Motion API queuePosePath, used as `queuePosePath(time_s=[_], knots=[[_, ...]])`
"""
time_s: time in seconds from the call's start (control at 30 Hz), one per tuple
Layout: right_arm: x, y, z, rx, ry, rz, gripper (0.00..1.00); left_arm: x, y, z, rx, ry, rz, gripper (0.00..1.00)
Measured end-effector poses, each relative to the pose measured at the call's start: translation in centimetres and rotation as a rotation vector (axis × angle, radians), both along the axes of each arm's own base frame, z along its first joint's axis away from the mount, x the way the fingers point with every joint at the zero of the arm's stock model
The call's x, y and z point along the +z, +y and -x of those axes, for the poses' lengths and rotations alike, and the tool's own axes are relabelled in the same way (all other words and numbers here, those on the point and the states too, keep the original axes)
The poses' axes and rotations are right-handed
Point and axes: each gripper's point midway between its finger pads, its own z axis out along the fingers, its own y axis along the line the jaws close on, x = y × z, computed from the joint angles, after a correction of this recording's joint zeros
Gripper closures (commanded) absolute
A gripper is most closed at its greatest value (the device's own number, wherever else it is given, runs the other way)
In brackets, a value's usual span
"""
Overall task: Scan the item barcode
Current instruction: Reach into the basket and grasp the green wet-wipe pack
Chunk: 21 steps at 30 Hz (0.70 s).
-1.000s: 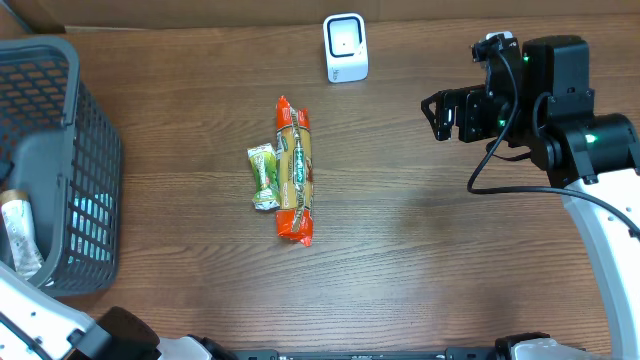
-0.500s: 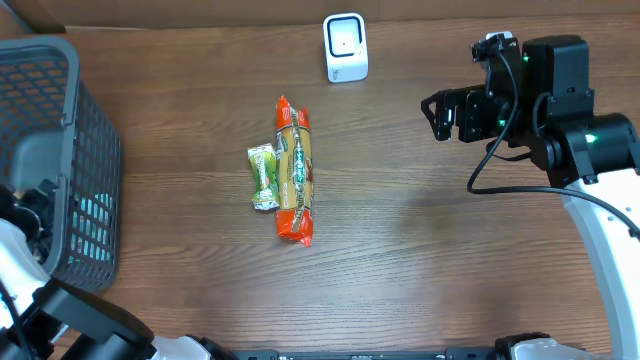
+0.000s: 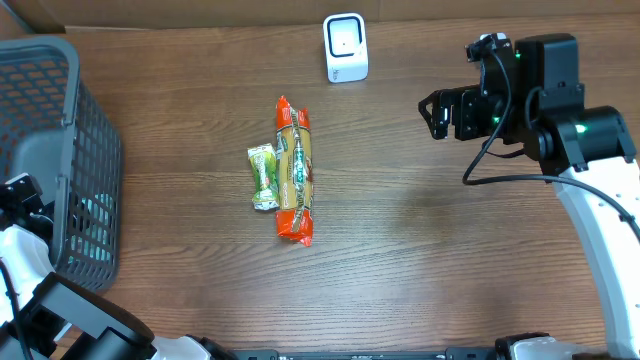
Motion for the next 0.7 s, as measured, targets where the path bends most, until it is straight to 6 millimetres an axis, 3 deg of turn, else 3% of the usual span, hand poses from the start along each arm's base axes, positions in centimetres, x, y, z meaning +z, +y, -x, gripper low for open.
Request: queuePosePath(time_s=[0.2, 0.4, 0.6, 0.7], knots=[[-1.0, 0.4, -0.4, 0.015, 0.029, -0.012, 0.0, -0.5, 0.0, 0.0, -0.034, 0.019, -0.004, 0.0], [-0.9, 0.6, -0.4, 0.02, 0.024, -0.018, 0.0, -3.9, -0.7, -0.3, -0.058, 0.062, 0.071, 0.02], [-0.9, 0.6, -0.4, 0.02, 0.024, -0.018, 0.0, -4.9, -1.2, -1.1, -0.089, 0.058, 0.094, 0.12], [-0.8, 0.6, -0.4, 0.019, 0.024, -0.019, 0.0, -5.4, -1.6, -2.1, -0.112, 0.036, 0.125, 0.28]])
